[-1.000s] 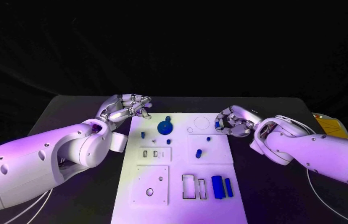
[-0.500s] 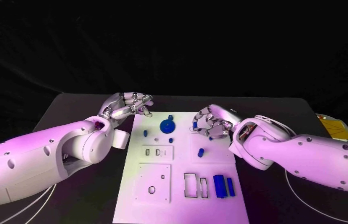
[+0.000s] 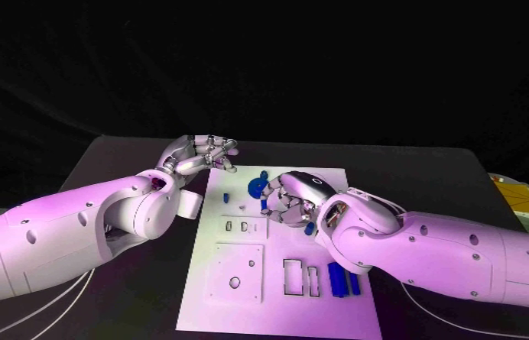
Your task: Assemble the parts on the task board
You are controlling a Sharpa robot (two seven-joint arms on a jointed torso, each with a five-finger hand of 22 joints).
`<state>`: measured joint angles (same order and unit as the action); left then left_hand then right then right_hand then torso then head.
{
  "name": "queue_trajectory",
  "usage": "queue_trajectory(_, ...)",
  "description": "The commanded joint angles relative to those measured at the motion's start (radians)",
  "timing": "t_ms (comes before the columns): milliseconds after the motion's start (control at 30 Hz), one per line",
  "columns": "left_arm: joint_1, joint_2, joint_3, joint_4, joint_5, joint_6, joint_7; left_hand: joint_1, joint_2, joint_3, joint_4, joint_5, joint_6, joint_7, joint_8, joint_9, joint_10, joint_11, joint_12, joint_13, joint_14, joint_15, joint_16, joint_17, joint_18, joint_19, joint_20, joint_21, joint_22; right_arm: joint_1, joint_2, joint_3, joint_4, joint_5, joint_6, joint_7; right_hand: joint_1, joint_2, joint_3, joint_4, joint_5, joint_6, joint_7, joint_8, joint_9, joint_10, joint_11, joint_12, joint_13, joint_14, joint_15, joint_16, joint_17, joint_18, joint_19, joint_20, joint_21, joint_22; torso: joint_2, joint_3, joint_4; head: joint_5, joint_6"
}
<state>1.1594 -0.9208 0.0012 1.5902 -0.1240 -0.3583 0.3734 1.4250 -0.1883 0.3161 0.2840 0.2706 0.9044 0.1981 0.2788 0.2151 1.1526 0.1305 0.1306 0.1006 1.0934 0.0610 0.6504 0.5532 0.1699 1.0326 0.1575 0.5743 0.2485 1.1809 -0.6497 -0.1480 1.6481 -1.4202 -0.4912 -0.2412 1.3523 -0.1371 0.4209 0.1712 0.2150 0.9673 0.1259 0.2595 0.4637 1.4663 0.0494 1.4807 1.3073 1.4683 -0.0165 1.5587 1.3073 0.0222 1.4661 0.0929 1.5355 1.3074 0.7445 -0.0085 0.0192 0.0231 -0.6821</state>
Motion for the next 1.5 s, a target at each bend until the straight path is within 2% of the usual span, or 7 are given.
queue_trajectory(33,0.001,0.003,0.0,0.001,0.003,0.012,0.002,-0.008,-0.001,0.006,0.002,-0.005,-0.004,-0.001,0.0,0.001,-0.004,-0.002,0.002,0.001,-0.009,0.001,0.004,0.002,0.01,-0.006,0.0,0.007,0.002,-0.013,0.023,-0.001,-0.008,-0.098,0.008,-0.058,-0.008,0.001,0.007,0.002,0.005,0.018,-0.008,0.021,0.016,0.026,-0.009,0.007,0.162,0.094,-0.008,0.003,0.225,-0.011,0.076,-0.006,0.001,0.233,0.002,-0.0011,0.0015,0.005,-0.004)
queue_trajectory(333,0.001,0.005,0.0,0.002,0.003,0.013,0.001,-0.008,-0.001,0.006,0.002,-0.005,-0.004,-0.001,0.0,0.002,-0.004,-0.002,0.003,0.002,-0.009,0.001,0.005,0.002,0.01,-0.007,0.0,0.007,0.002,-0.039,0.064,-0.005,-0.025,-0.141,0.027,-0.077,-0.016,-0.002,0.006,0.005,0.003,0.021,-0.01,0.024,0.018,0.026,-0.011,0.006,0.162,0.094,-0.009,0.003,0.225,-0.011,0.076,-0.007,0.0,0.233,0.002,0.0005,0.0004,0.009,-0.011)
queue_trajectory(633,0.001,0.005,0.0,0.002,0.003,0.016,0.0,-0.008,-0.001,0.006,0.002,-0.005,-0.004,-0.001,0.0,0.002,-0.004,-0.002,0.003,0.002,-0.009,0.001,0.005,0.002,0.01,-0.007,0.0,0.007,0.002,-0.054,0.084,-0.008,-0.041,-0.169,0.043,-0.09,-0.022,-0.007,0.005,0.007,0.0,0.023,-0.012,0.027,0.019,0.027,-0.012,0.007,0.163,0.094,-0.011,0.003,0.225,-0.011,0.076,-0.009,0.0,0.233,0.001,0.0013,-0.0011,0.013,-0.017)
queue_trajectory(1067,0.001,0.004,0.0,0.003,0.003,0.018,-0.001,-0.008,-0.001,0.006,0.002,-0.005,-0.004,-0.001,0.0,0.002,-0.004,-0.002,0.003,0.002,-0.009,0.001,0.005,0.002,0.01,-0.007,0.0,0.007,0.002,-0.064,0.093,-0.01,-0.052,-0.185,0.066,-0.096,-0.028,-0.015,0.003,0.008,-0.006,0.022,-0.013,0.028,0.02,0.026,-0.013,0.005,0.161,0.094,-0.012,0.003,0.224,-0.01,0.075,-0.01,-0.001,0.232,0.001,0.0011,-0.0016,0.013,-0.024)
queue_trajectory(1500,0.001,0.002,0.0,0.004,0.003,0.018,-0.004,-0.008,-0.001,0.006,0.002,-0.005,-0.004,-0.001,0.0,0.002,-0.004,-0.002,0.003,0.002,-0.009,0.001,0.005,0.002,0.01,-0.007,0.0,0.007,0.002,-0.067,0.092,-0.011,-0.055,-0.189,0.08,-0.1,-0.04,-0.034,-0.003,0.01,-0.016,0.012,-0.009,0.026,0.019,0.02,-0.011,-0.001,0.155,0.094,-0.011,0.002,0.221,-0.009,0.072,-0.011,-0.005,0.229,0.001,0.0009,-0.0005,0.012,-0.028)
